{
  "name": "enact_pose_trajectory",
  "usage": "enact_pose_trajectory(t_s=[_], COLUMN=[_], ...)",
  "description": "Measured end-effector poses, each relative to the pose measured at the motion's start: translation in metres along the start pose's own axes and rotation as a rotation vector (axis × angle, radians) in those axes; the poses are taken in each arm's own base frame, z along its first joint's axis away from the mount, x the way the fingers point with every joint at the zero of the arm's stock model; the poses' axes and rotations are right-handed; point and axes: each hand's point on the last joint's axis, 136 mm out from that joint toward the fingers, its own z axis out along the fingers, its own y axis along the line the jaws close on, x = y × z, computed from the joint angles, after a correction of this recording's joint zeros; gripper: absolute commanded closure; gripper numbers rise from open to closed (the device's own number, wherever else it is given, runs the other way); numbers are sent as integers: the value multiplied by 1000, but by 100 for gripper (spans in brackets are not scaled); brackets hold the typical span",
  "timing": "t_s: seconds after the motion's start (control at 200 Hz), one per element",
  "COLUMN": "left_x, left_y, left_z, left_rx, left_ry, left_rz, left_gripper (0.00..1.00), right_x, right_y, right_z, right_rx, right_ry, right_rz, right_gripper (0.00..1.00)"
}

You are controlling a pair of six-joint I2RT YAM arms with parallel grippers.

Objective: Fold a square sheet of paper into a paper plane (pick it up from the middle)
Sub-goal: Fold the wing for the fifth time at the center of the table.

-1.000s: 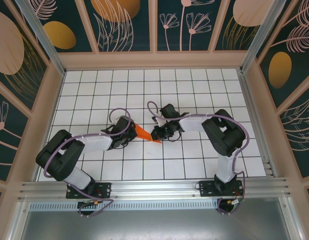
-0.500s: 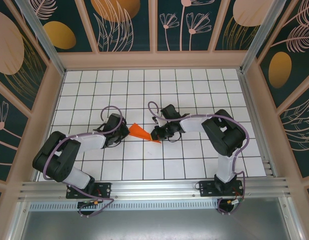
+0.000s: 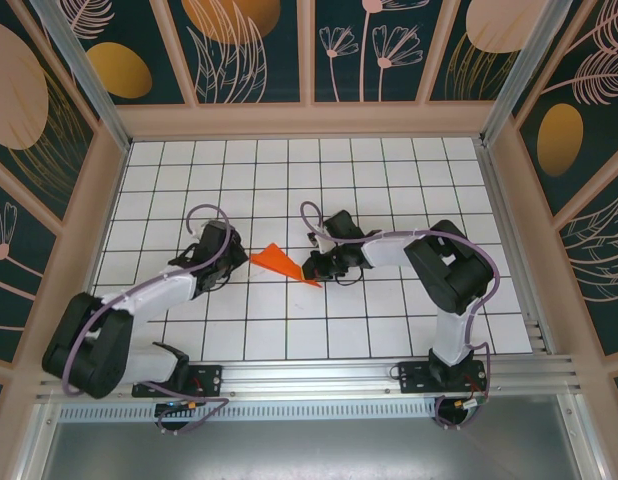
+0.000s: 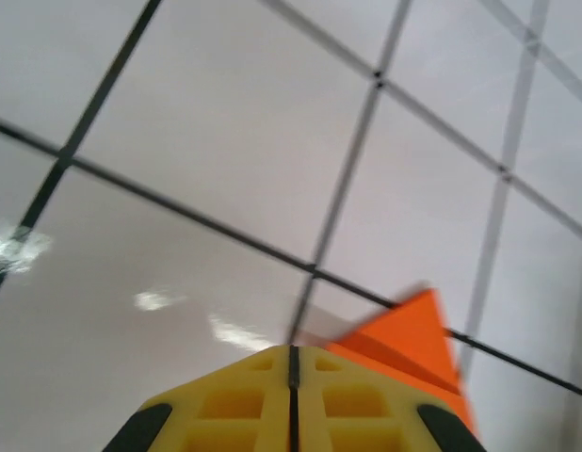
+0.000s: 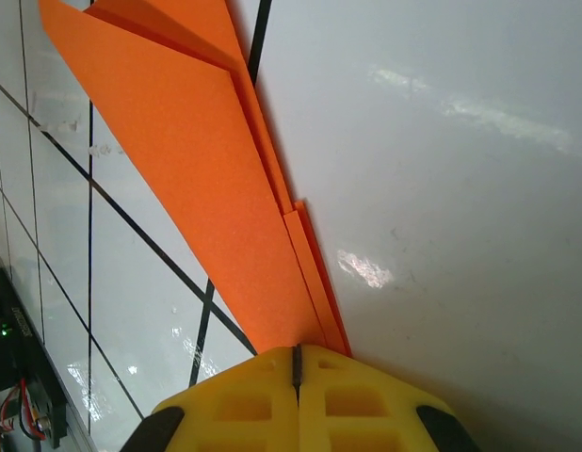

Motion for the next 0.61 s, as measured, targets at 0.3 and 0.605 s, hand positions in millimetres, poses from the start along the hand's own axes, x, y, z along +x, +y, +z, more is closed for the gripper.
enact_pose_trajectory(t_s=[0.3, 0.605], left_x=[7, 69], left_y=[-52, -66], left_z=[-11, 20], left_rx=[282, 332], left_ry=[37, 215], left_rz=[-12, -2], left_gripper=[91, 96], right_x=[-15, -25], right_y=[9, 12], right_z=[12, 17], right_rx=[-9, -12], right_ry=[-3, -13], right_rz=[26, 21], right_gripper=[96, 96])
